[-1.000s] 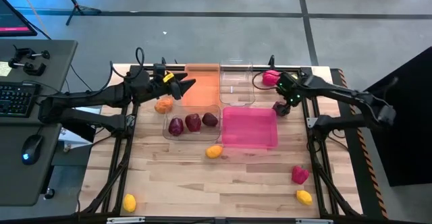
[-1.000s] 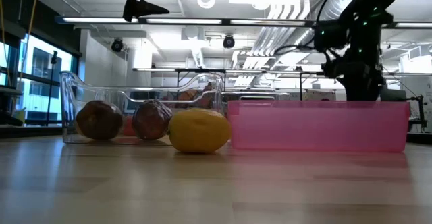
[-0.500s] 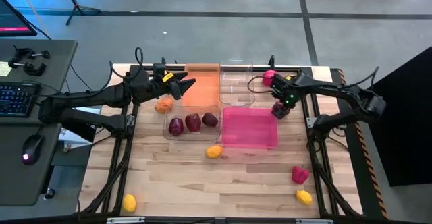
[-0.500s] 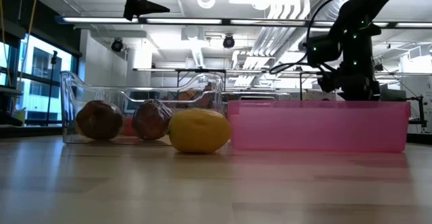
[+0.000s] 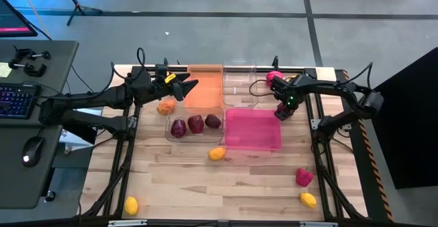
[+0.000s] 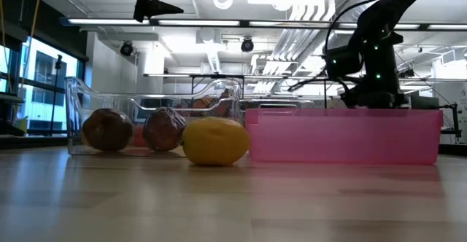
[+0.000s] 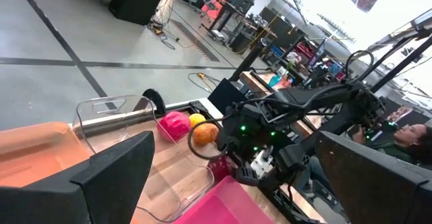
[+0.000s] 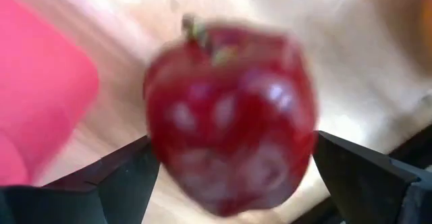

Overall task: Sort produce into baskets
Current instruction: Put the apple into the bottom transparent bin

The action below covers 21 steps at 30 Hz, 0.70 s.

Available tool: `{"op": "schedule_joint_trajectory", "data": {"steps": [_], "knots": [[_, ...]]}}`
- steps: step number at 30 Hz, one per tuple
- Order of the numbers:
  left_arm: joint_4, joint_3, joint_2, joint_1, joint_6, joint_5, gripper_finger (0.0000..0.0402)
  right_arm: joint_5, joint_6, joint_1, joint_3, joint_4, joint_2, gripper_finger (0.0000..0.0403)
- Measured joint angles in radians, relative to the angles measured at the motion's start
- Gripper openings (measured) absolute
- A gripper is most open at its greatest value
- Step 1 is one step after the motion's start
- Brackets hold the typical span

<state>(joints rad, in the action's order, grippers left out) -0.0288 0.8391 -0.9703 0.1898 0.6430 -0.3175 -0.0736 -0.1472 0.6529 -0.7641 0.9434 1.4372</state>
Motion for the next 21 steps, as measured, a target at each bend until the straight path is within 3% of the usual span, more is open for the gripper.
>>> {"op": "schedule_joint_trajectory", "data": {"steps": [10,21], "knots": [[0.000,0.000,0.000,0.000,0.000,0.000,0.0395,-0.028,0.014,0.002,-0.013,-0.064,0.004,0.0369],[-0.002,0.000,0.000,0.000,0.000,0.000,0.0395,-0.030,-0.090,0.010,0.022,-0.077,0.004,0.0356]]}}
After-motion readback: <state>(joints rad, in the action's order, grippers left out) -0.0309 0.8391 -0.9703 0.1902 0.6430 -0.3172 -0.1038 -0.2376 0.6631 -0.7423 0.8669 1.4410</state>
